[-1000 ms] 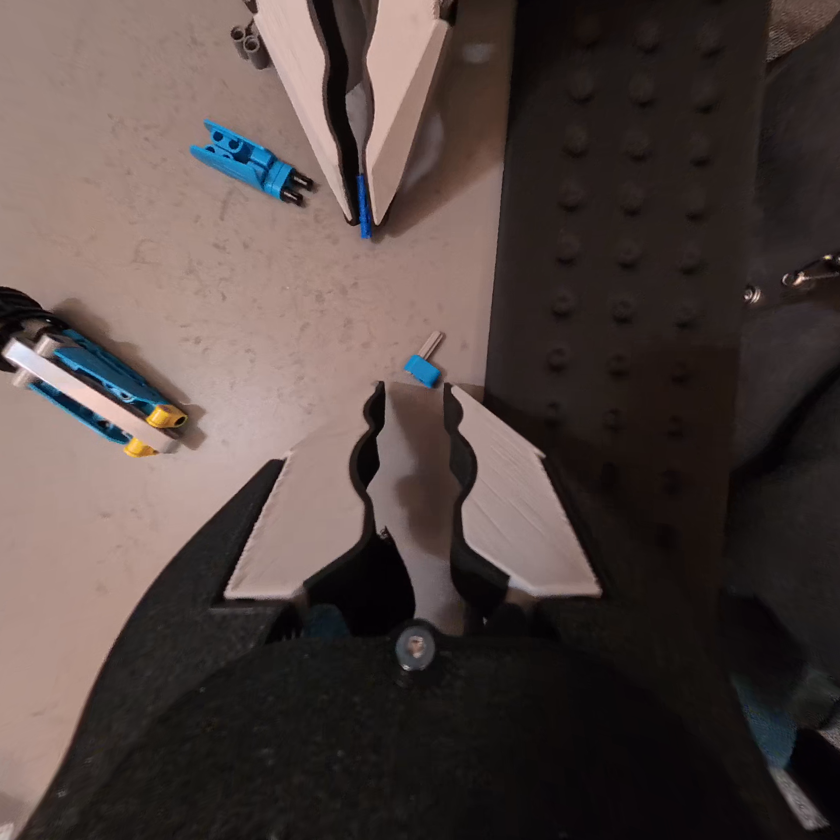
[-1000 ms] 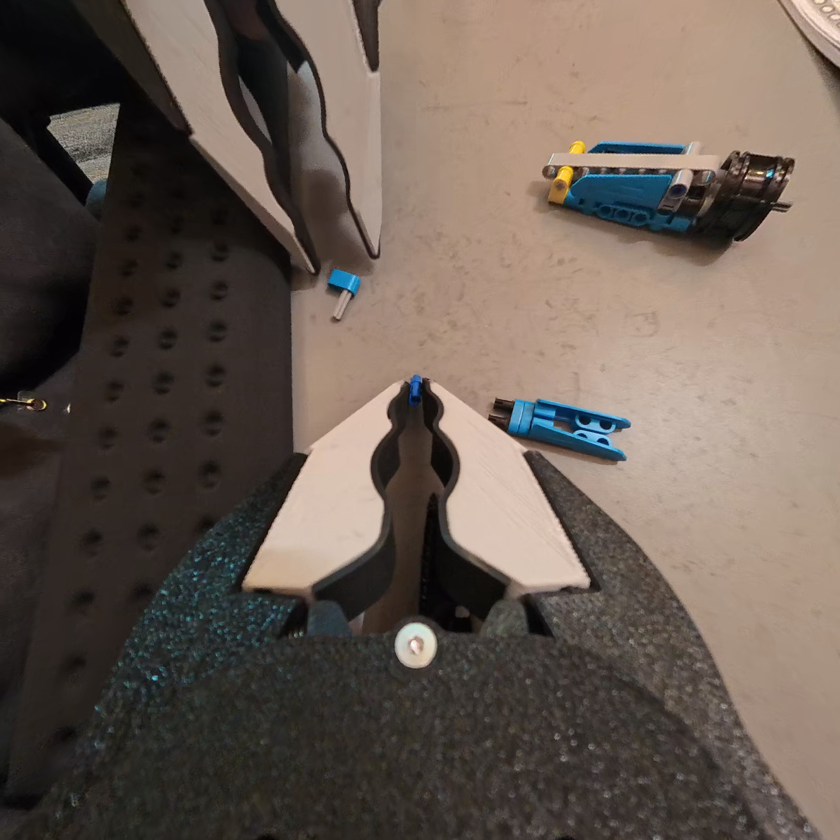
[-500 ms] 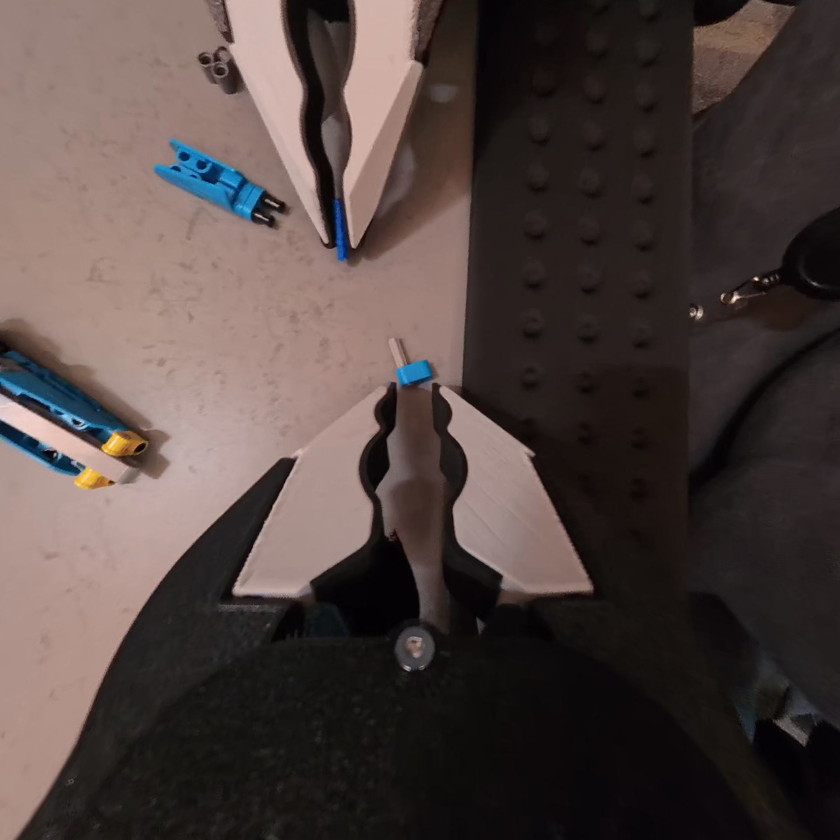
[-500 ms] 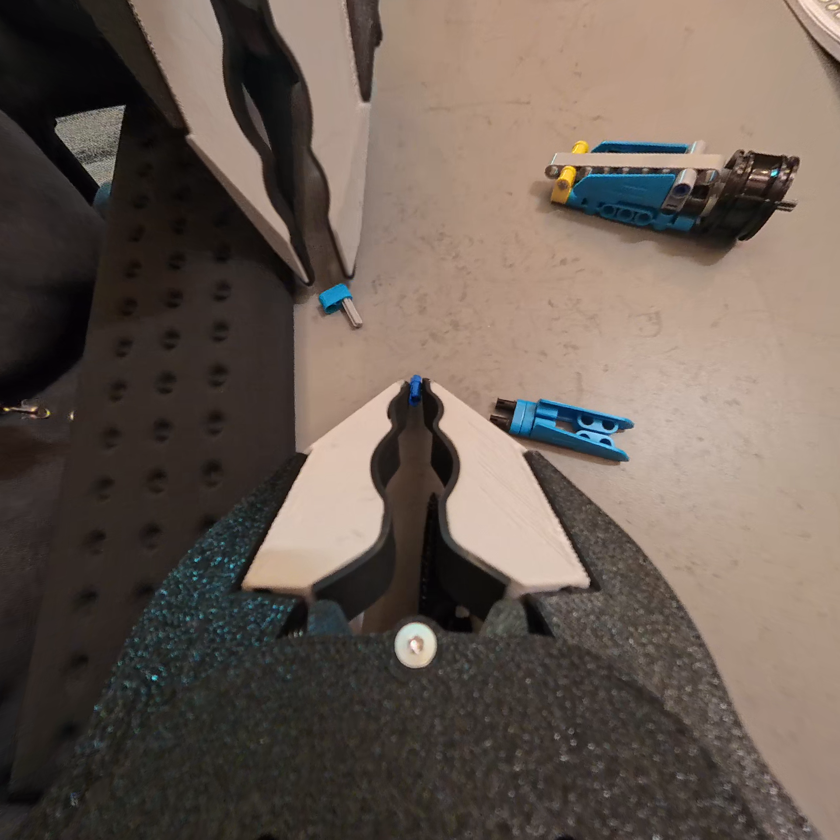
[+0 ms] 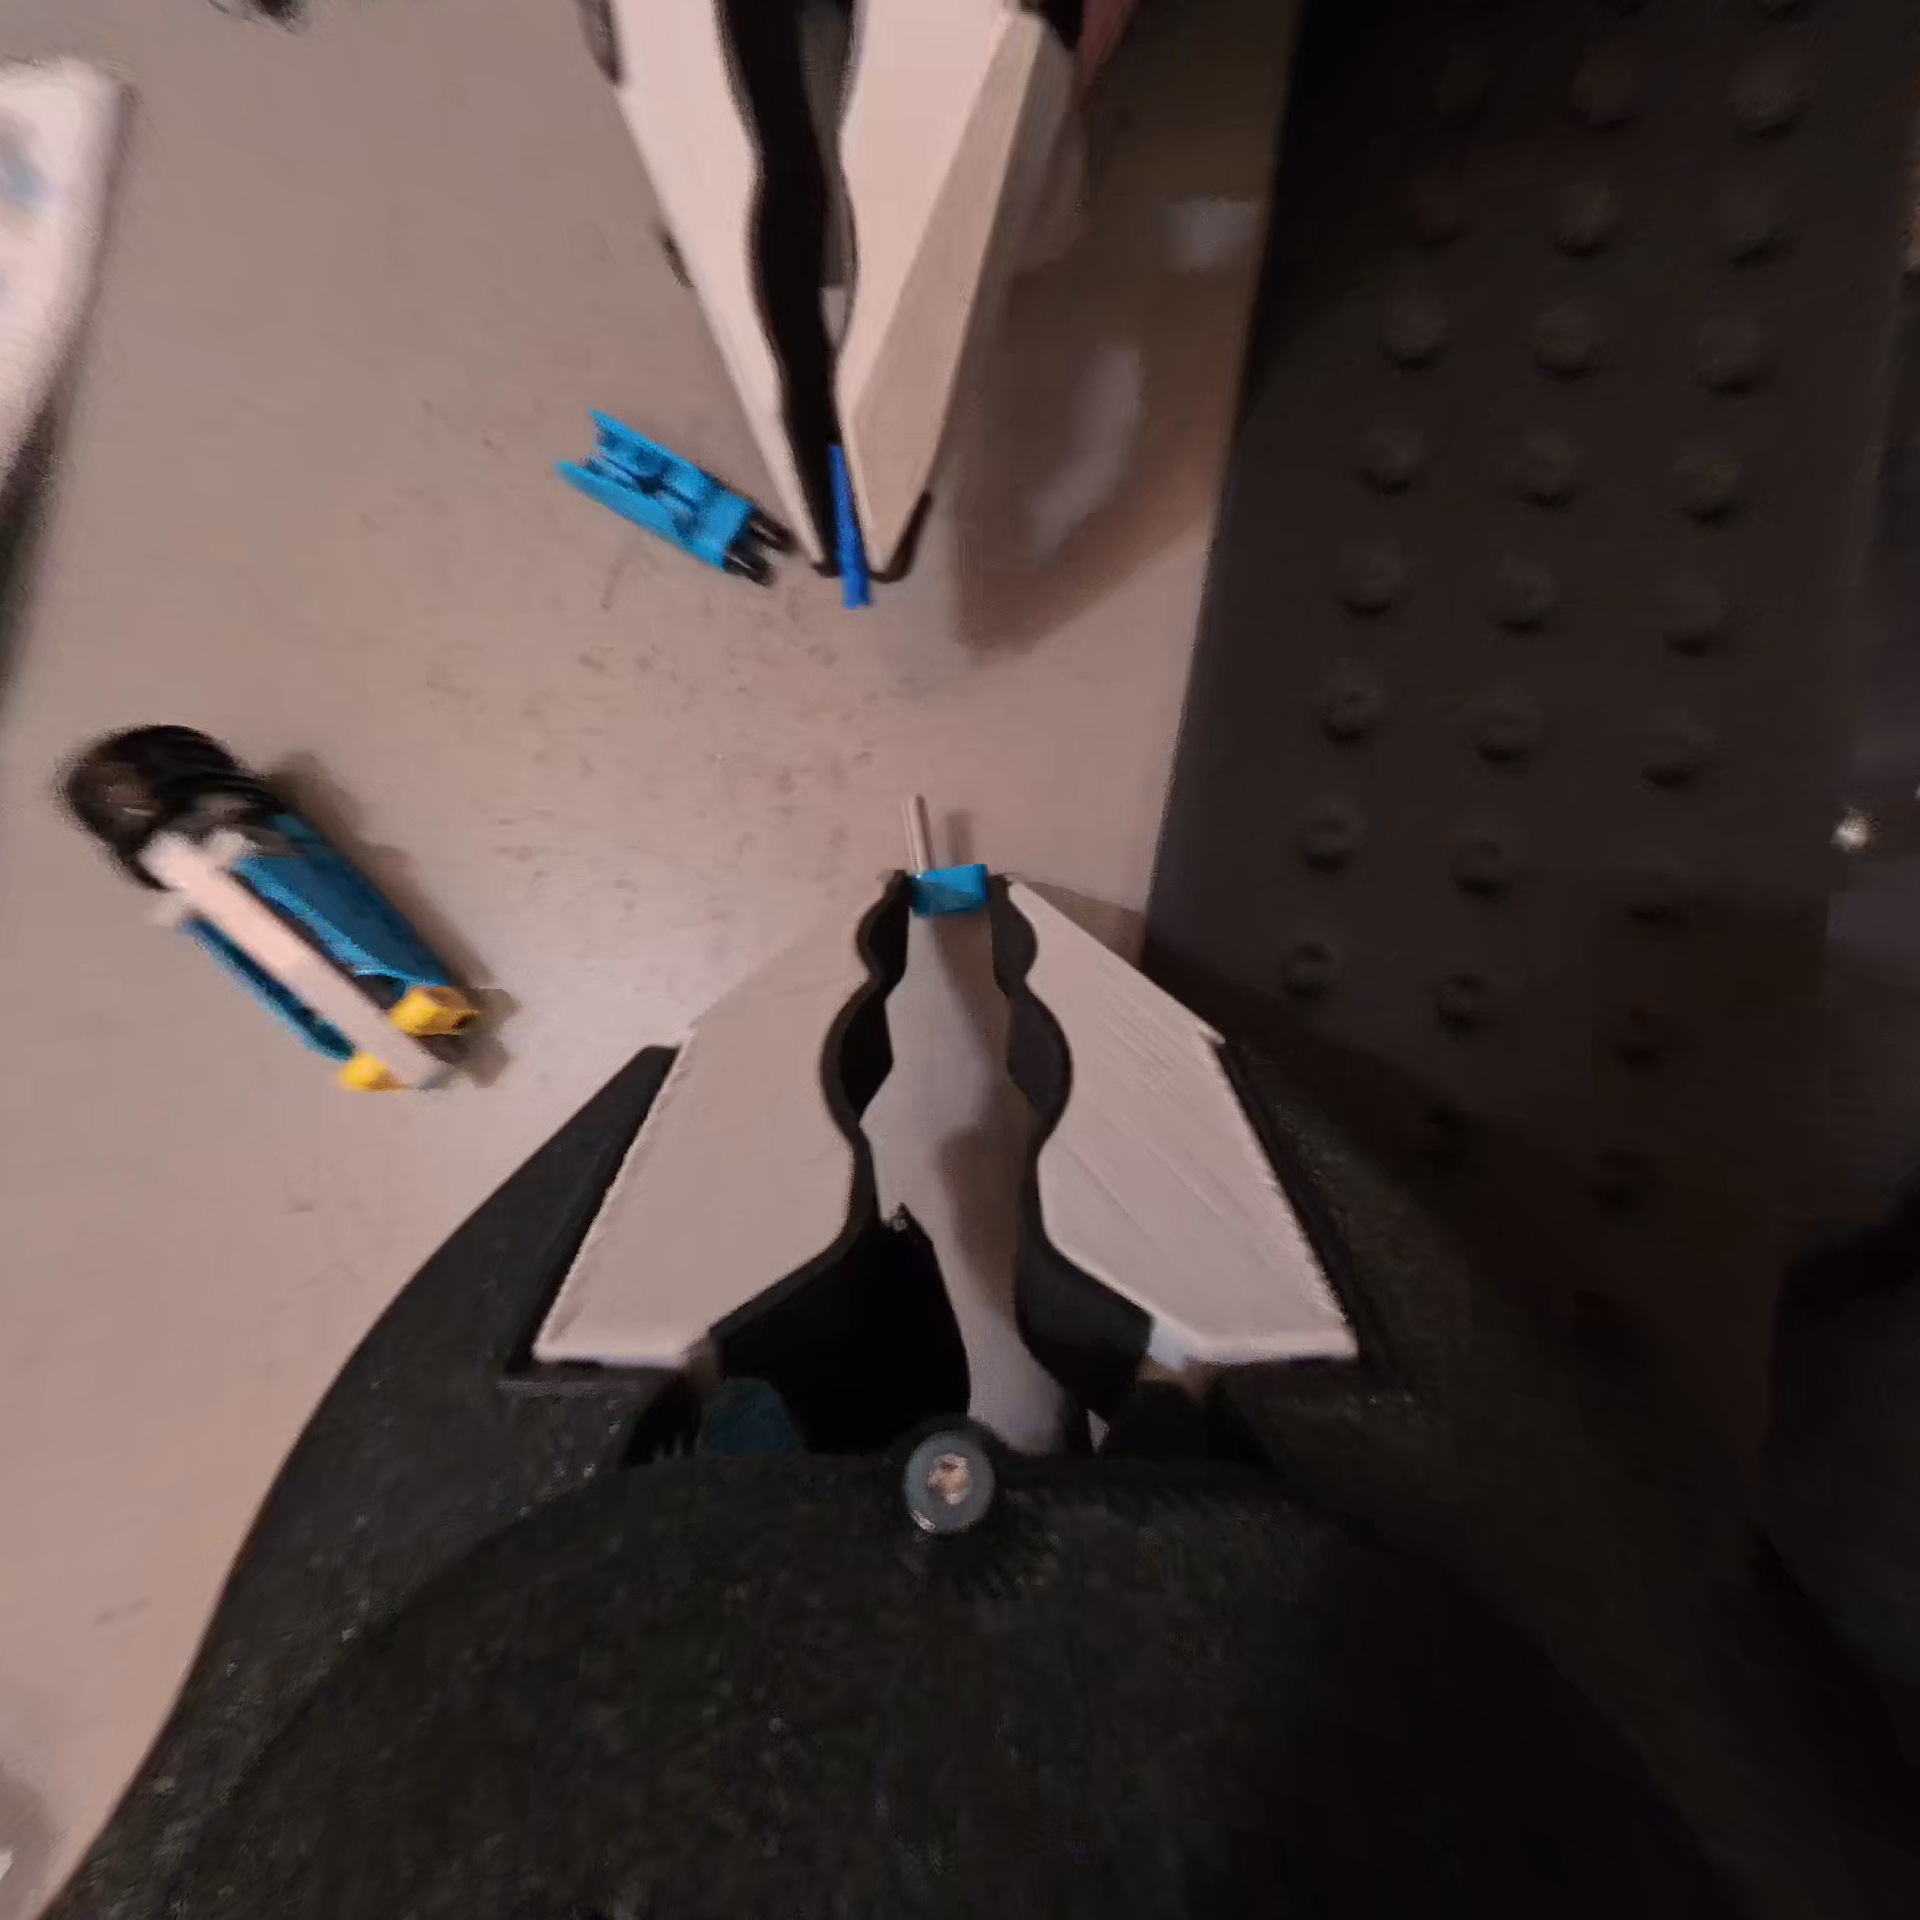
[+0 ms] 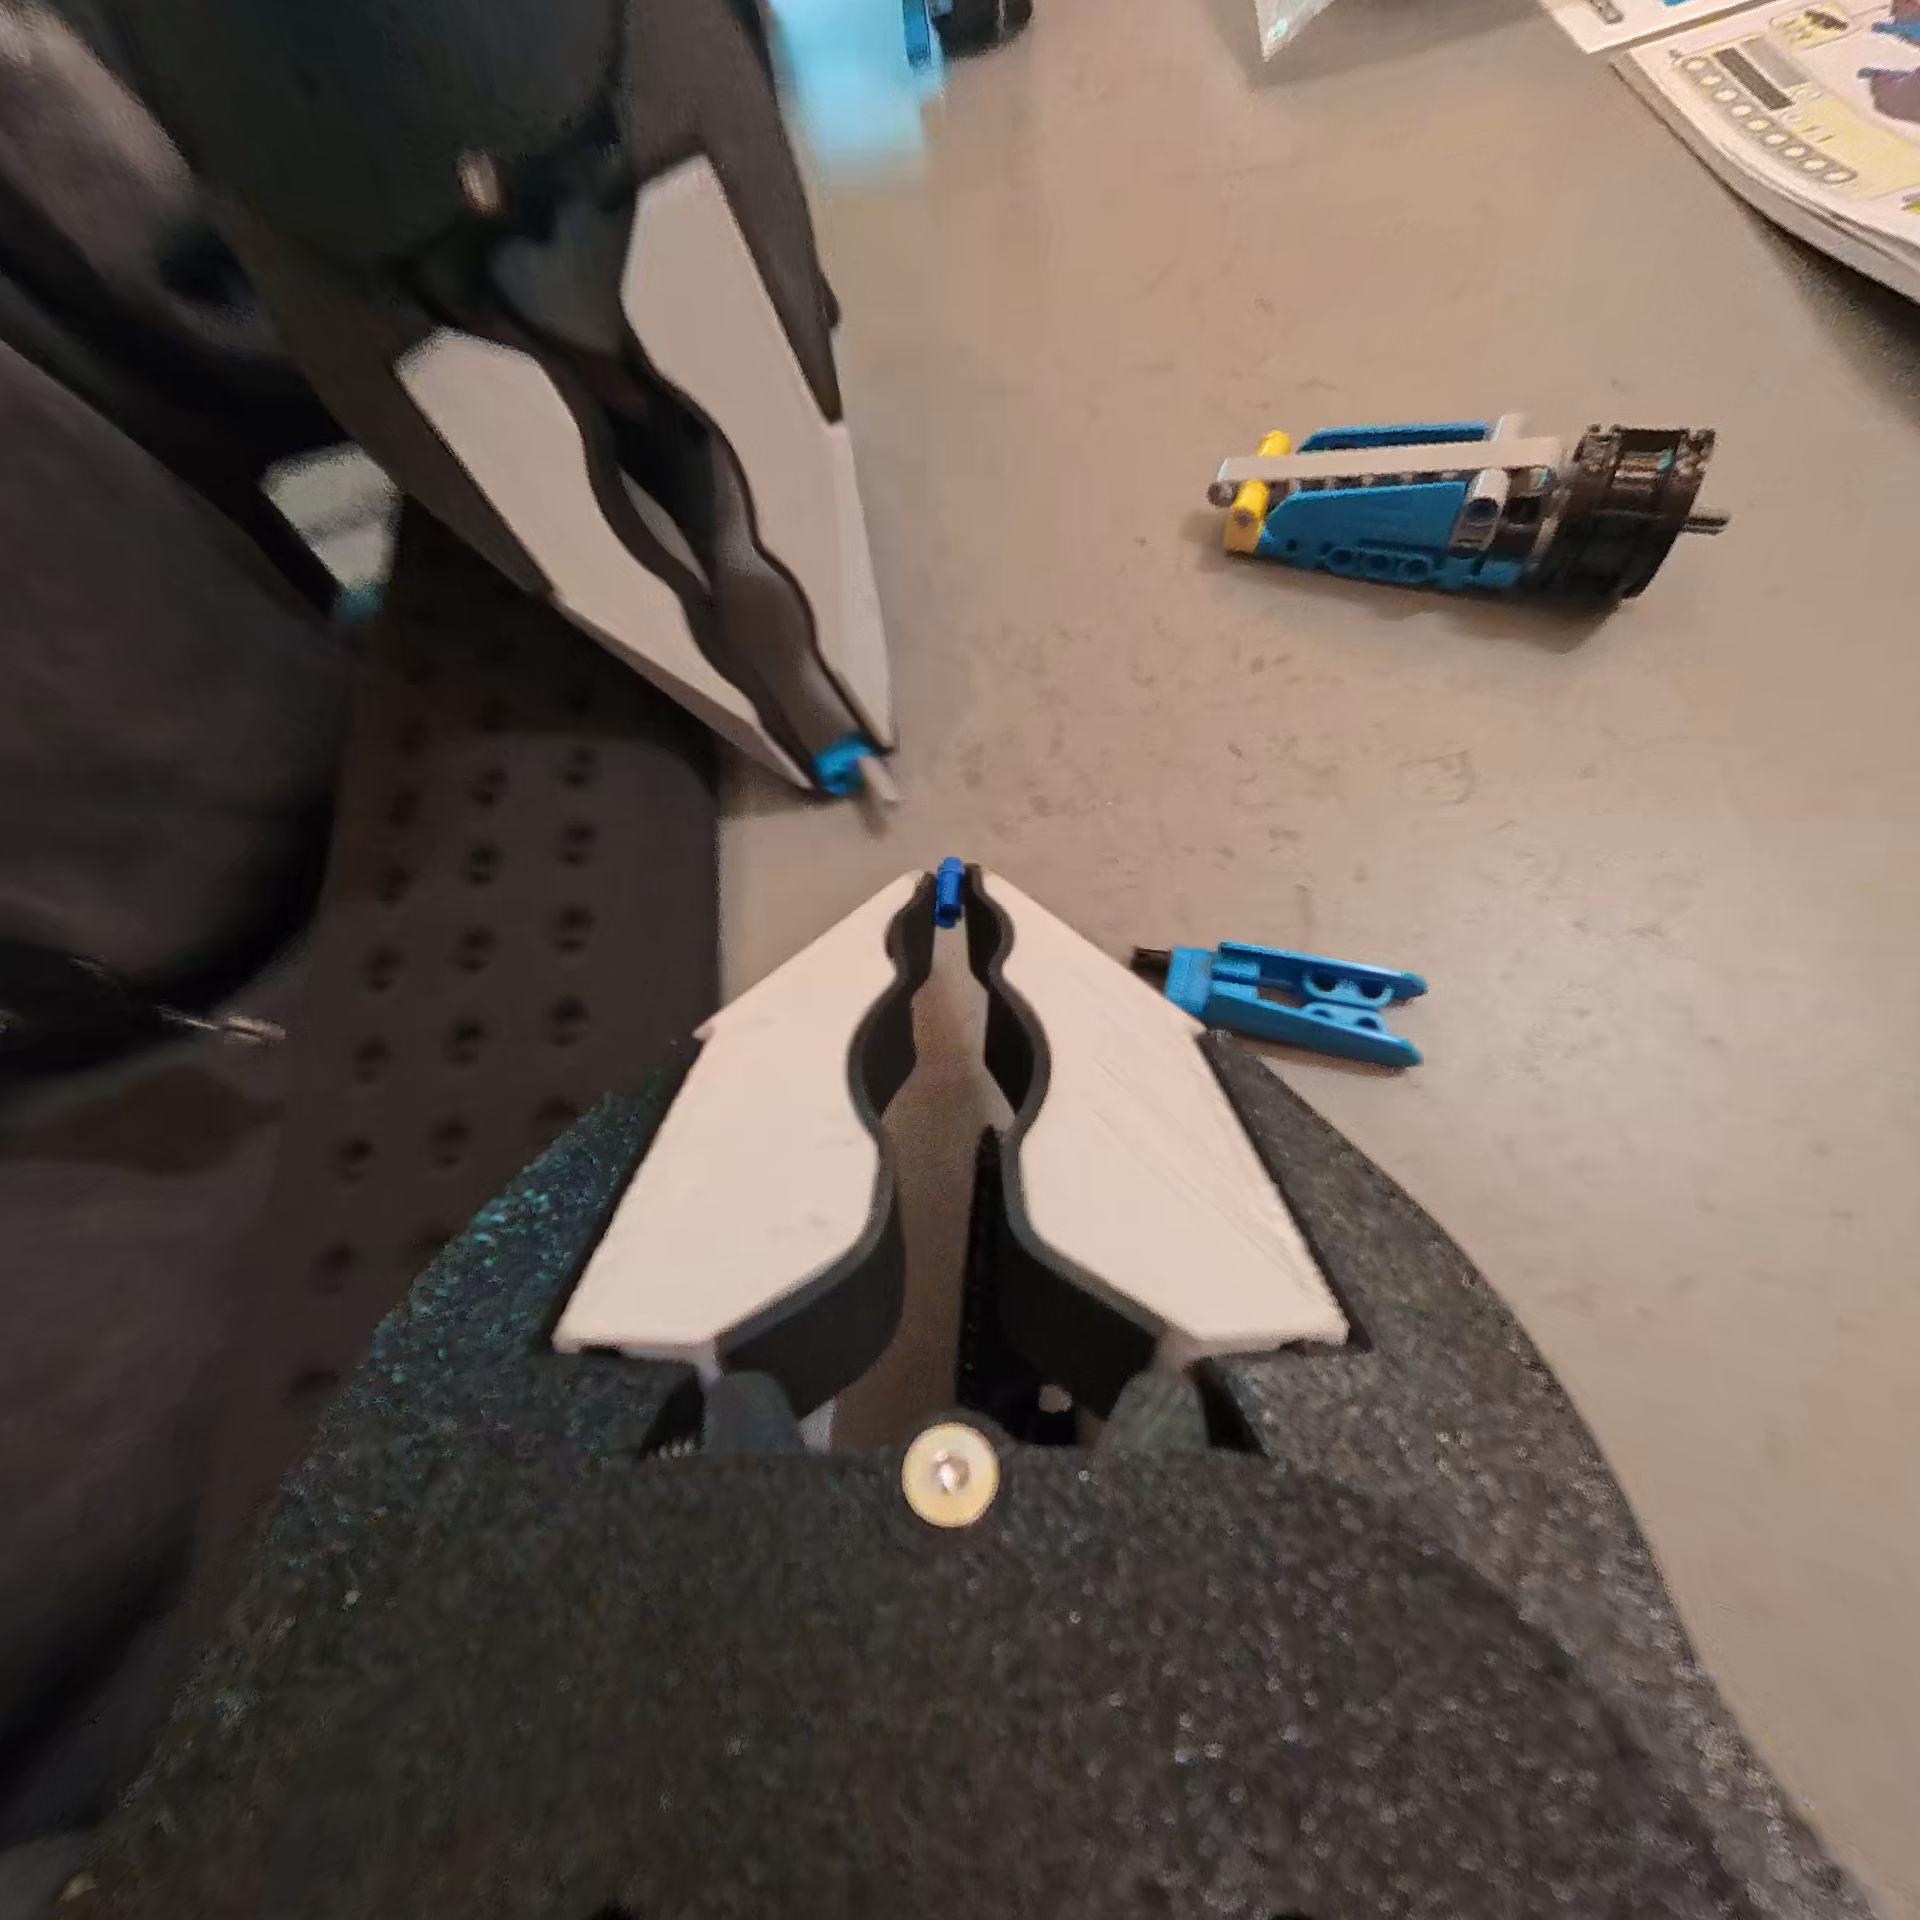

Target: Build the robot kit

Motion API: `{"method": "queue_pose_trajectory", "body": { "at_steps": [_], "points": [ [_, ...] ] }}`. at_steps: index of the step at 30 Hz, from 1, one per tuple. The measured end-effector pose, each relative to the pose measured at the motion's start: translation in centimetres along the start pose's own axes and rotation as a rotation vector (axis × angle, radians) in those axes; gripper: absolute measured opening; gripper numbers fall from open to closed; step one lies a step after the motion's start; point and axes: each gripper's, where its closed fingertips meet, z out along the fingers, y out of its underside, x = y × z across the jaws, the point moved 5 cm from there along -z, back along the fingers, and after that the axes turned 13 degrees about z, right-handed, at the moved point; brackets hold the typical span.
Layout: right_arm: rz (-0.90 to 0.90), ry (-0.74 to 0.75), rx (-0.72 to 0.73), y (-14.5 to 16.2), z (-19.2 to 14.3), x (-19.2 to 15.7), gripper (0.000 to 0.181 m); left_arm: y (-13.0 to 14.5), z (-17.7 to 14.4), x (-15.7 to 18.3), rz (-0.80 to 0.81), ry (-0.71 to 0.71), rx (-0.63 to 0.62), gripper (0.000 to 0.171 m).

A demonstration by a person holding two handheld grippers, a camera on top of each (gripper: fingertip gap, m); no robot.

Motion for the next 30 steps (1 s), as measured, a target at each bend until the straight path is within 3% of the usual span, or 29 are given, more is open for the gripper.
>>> {"method": "queue_pose_trajectory", "body": {
  "at_steps": [2,5,7,11,30],
  "points": [
    [0.135,-0.111,0.079,-1.0,-0.9,-0.8,0.005,-0.8,-0.8,-1.1,-0.027,-0.169,0.115,0.015],
    [0.276,-0.214,0.132,-1.7,-0.5,-1.8,0.004,-0.9,-1.7,-1.9,-0.015,-0.316,0.180,0.015],
    [0.307,-0.163,0.120,-1.7,0.4,-1.1,0.004,-1.0,-1.9,-2.0,-0.026,-0.312,0.219,0.015],
    [0.369,-0.213,0.155,-2.3,0.6,-0.8,0.004,-1.3,-2.1,-2.1,0.004,-0.332,0.254,0.015],
    [0.364,-0.241,0.124,-2.4,1.3,-1.4,0.004,-1.7,-1.9,-1.5,0.104,-0.369,0.214,0.014]
  ]
}}
